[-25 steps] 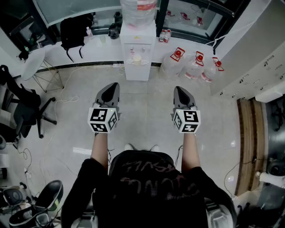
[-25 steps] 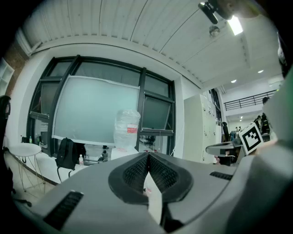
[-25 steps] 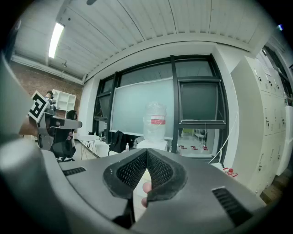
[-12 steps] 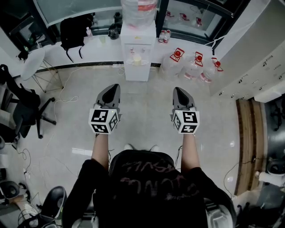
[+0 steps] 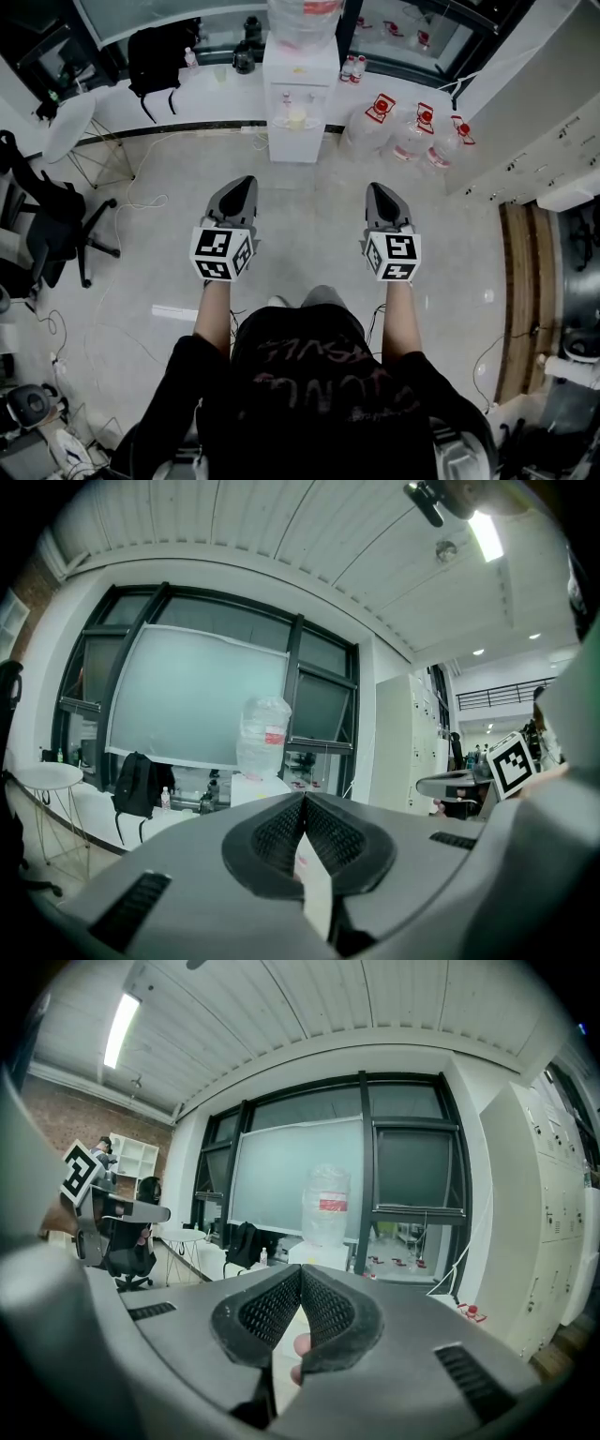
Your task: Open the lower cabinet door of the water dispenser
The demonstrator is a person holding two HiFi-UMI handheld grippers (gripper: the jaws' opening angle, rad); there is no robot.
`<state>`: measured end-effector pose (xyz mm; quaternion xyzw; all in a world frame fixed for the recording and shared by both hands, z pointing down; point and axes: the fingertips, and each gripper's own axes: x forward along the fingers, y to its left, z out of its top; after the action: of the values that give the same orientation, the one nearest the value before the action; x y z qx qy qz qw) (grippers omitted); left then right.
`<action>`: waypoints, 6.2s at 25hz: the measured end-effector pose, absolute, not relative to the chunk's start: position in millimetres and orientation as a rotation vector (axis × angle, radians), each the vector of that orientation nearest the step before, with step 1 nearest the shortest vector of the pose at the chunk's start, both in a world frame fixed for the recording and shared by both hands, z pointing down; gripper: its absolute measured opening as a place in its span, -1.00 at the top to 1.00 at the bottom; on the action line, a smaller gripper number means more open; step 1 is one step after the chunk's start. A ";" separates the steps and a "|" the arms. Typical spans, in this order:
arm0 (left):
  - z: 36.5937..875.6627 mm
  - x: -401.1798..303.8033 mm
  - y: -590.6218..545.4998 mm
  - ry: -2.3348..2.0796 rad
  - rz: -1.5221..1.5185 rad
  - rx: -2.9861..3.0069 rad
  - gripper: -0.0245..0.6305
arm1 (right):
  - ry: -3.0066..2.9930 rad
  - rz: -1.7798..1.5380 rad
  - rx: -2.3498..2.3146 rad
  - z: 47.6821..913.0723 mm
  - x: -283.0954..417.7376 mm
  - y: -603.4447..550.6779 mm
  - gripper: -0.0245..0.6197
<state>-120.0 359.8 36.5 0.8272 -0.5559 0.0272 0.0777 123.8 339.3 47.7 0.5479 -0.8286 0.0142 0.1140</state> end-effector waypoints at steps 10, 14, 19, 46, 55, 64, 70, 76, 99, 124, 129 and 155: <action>60.5 -124.0 320.5 -1.611 0.137 2.478 0.89 | -2.390 0.088 1.609 73.4 118.8 305.6 0.88; 71.2 -121.2 286.4 -1.605 0.171 2.469 0.89 | -2.389 0.103 1.604 84.9 122.6 268.8 0.88; 82.5 -116.8 227.7 -1.603 0.213 2.453 0.89 | -2.391 0.118 1.584 97.1 129.4 207.7 0.88; 142.3 -85.9 -14.3 -1.642 0.375 2.242 0.89 | -2.391 0.273 1.415 159.5 171.6 -64.2 0.88; 158.4 -135.6 -56.7 -1.553 0.323 2.277 0.89 | -2.323 0.288 1.531 161.1 124.7 -90.7 0.88; 183.5 -172.2 -85.0 -1.426 0.322 2.329 0.89 | -2.224 0.295 1.643 171.2 95.4 -104.0 0.88; 213.4 -176.0 -102.9 -1.412 0.356 2.312 0.89 | -2.195 0.305 1.636 197.6 98.1 -117.0 0.88; 240.3 -157.4 -118.9 -1.422 0.380 2.295 0.89 | -2.205 0.318 1.576 234.0 108.5 -128.9 0.88; 406.6 -92.1 -140.2 -1.412 0.495 2.182 0.89 | -2.240 0.559 1.468 418.3 147.8 -152.7 0.88; 618.4 -100.1 -145.8 -1.480 0.489 2.170 0.89 | -2.285 0.488 1.422 621.0 147.1 -167.9 0.88; 658.1 -104.8 -150.4 -1.487 0.486 2.182 0.89 | -2.287 0.465 1.424 663.6 149.4 -173.3 0.88; 826.8 -128.3 -196.5 -1.530 0.445 2.278 0.89 | -2.394 0.357 1.396 822.4 126.9 -233.2 0.62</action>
<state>-128.3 -196.5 826.8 0.8060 -0.5414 0.1573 0.1801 126.9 -233.2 822.4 0.4921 -0.8438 0.1258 0.1730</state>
